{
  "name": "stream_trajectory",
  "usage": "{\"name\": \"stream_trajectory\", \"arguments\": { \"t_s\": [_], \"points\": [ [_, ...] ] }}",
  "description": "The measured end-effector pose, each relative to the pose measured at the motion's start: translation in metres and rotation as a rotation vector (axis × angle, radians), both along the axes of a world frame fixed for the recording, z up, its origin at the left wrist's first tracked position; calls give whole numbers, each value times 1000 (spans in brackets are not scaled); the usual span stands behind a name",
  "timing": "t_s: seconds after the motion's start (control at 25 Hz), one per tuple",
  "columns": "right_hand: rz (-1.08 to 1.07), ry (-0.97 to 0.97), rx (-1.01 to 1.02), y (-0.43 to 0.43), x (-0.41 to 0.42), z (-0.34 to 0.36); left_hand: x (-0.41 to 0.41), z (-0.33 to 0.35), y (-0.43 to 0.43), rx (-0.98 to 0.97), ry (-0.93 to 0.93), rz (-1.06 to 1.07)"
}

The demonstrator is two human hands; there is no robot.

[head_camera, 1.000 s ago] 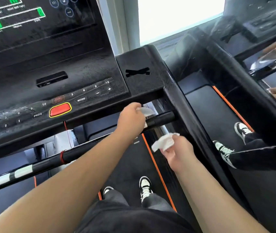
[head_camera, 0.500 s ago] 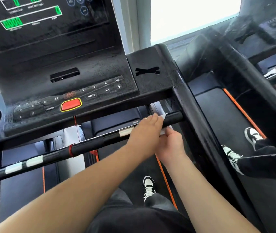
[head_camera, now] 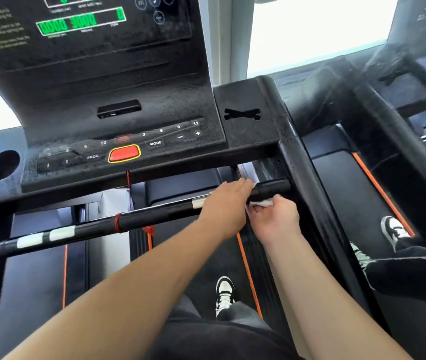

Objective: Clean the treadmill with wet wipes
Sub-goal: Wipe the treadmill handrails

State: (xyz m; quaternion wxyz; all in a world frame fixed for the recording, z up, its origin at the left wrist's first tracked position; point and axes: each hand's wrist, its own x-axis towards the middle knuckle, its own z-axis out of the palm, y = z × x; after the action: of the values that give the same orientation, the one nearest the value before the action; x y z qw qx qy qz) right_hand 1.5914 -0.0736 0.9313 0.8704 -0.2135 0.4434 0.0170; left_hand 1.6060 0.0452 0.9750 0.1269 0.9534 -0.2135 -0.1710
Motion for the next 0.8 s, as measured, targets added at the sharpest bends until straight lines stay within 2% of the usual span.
{"name": "stream_trajectory", "arguments": {
  "t_s": [0.16,0.24,0.32,0.44,0.52,0.6,0.8],
  "points": [
    [212,-21,38,36,-24,16,-31,-12,35,-85,-177,-60],
    [330,-13,38,54,-35,23,-52,-7,54,-176,-103,-1],
    [481,9,38,70,-45,28,-67,3,72,-374,70,256],
    [574,-21,84,92,-44,43,-73,16,107,-796,163,915],
    [640,-45,86,112,-42,50,-78,22,135,-1077,265,1240],
    [756,-5,70,139,-47,53,-93,26,158,-1227,327,1419],
    [998,-8,76,202,-58,70,-134,35,221,-1368,213,1689]
  ]
}}
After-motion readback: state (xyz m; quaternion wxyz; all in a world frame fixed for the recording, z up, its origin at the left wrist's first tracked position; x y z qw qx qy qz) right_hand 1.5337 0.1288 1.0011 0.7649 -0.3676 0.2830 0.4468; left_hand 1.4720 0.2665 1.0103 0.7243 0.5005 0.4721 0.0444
